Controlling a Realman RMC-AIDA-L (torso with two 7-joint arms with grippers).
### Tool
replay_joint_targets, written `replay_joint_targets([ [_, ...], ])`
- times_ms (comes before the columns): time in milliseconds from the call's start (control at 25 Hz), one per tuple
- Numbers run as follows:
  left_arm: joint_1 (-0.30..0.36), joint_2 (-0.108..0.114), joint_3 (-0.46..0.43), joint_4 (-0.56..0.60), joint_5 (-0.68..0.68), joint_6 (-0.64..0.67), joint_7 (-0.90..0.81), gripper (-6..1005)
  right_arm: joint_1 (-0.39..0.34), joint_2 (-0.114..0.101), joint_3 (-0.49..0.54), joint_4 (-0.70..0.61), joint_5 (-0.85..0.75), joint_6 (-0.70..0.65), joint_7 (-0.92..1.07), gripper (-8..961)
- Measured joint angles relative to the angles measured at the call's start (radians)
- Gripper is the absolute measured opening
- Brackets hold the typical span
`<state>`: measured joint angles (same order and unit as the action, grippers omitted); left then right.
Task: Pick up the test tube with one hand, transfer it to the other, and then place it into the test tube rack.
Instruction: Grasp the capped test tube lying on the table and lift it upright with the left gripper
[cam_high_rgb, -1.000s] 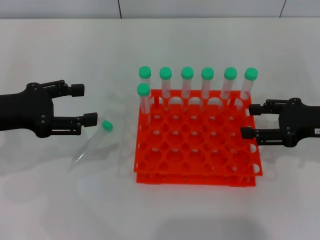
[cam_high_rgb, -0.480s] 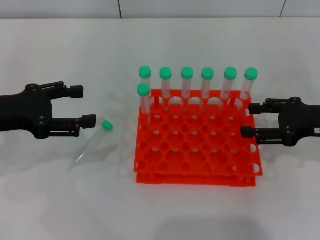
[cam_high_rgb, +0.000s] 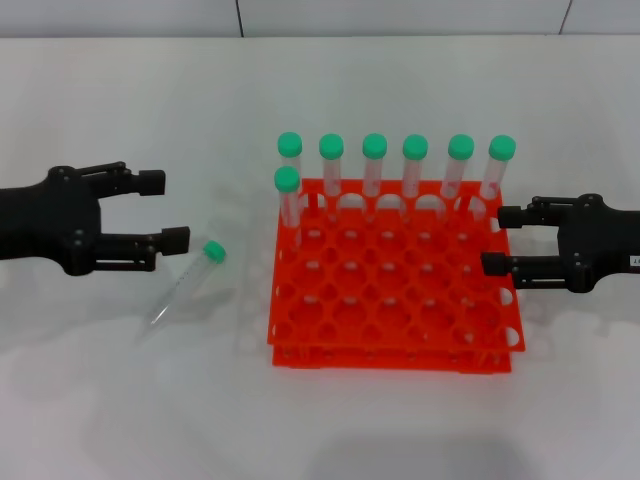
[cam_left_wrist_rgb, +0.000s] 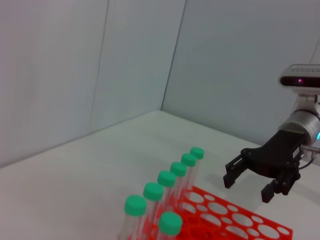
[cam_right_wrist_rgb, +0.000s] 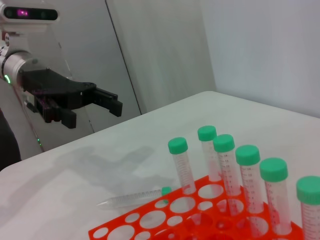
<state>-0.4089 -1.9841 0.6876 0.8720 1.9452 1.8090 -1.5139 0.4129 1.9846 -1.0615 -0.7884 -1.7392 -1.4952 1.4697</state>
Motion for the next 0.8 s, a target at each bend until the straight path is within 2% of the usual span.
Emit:
replay_joint_targets([
  [240, -0.022, 0.037, 0.006, 0.057, 0.064, 0.015, -0.155, 881, 0.0, -0.001, 0.0, 0.0, 0.0, -0.004, 0.0, 722],
  [360, -0.074, 0.066, 0.005, 0.068, 0.161, 0.027, -0.267, 881, -0.001, -0.001, 0.0, 0.0, 0.0, -0.005, 0.0, 722],
  [440, -0.109, 0.078, 0.004, 0.068, 0.232, 0.034, -0.318, 881, -0.002, 0.001, 0.0, 0.0, 0.0, -0.005, 0.0, 722],
  [600, -0.166, 0.087, 0.006, 0.069, 0.359, 0.036, -0.369, 881, -0.002, 0.002, 0.004, -0.001, 0.0, -0.003, 0.0, 721],
  [800, -0.237, 0.086, 0.006, 0.069, 0.54, 0.029, -0.424, 880, 0.0, 0.004, 0.011, -0.001, 0.001, -0.005, 0.0, 721],
])
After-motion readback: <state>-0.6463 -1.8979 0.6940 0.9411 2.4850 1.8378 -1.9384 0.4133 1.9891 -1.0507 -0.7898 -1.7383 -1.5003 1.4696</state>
